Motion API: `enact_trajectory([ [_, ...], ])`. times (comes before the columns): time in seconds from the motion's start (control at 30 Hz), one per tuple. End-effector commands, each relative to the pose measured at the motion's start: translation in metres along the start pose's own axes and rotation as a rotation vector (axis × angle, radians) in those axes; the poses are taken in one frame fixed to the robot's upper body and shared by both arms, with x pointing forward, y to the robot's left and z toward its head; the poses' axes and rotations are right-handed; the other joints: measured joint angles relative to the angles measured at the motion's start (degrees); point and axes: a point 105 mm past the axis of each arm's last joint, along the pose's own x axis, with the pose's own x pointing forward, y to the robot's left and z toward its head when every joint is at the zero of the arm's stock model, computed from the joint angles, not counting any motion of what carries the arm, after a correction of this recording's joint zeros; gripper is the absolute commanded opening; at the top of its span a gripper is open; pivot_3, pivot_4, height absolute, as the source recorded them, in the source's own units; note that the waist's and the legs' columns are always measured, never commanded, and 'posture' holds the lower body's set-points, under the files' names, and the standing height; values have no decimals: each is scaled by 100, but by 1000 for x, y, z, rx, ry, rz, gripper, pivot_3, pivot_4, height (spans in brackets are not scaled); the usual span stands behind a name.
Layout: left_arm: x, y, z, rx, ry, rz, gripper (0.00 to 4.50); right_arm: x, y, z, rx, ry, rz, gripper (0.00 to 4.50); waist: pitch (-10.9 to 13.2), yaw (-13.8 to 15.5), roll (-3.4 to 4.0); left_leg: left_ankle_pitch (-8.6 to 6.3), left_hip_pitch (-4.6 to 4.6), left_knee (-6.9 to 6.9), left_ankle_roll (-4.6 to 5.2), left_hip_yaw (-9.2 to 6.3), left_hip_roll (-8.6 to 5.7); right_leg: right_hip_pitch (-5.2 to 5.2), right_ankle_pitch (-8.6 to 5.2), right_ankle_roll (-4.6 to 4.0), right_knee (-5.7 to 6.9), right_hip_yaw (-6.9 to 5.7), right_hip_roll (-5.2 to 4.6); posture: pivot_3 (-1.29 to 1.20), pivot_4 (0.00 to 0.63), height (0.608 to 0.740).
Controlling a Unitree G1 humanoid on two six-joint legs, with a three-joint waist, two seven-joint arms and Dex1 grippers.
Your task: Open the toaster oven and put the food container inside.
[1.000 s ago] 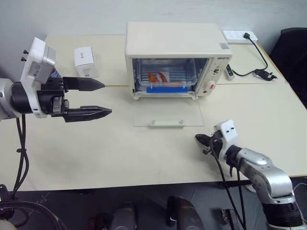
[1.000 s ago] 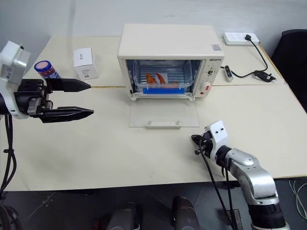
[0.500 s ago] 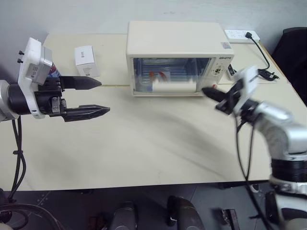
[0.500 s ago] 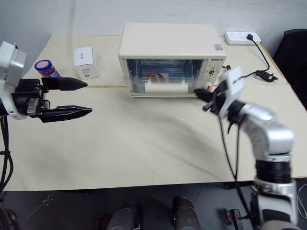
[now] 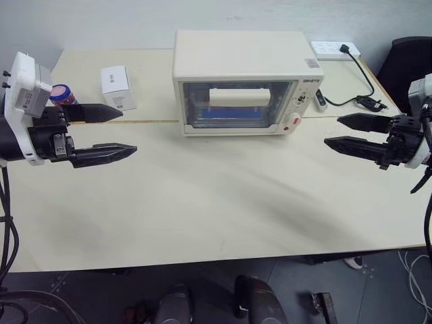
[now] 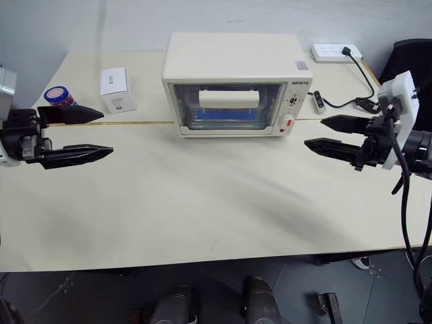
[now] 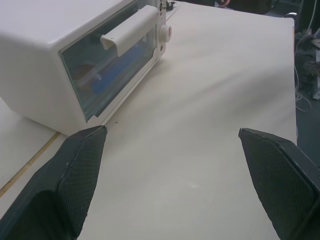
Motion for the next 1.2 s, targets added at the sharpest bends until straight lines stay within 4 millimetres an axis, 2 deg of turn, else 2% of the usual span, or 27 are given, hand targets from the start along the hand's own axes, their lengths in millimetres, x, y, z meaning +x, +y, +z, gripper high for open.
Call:
enact_trajectory([
  [0.03,-11,0,10,55,-7,30,4500,-11,2,9,-55,-37,-18,4477,0,7,0,1,4,0,-1,9,1,-1,0,0,2,8,1,0,150,740],
  [1.2,-12,-1,10,57,-7,30,4500,-12,3,8,-61,-39,-21,4477,0,10,0,0,4,0,-1,13,1,-3,0,0,3,12,1,0,150,740],
])
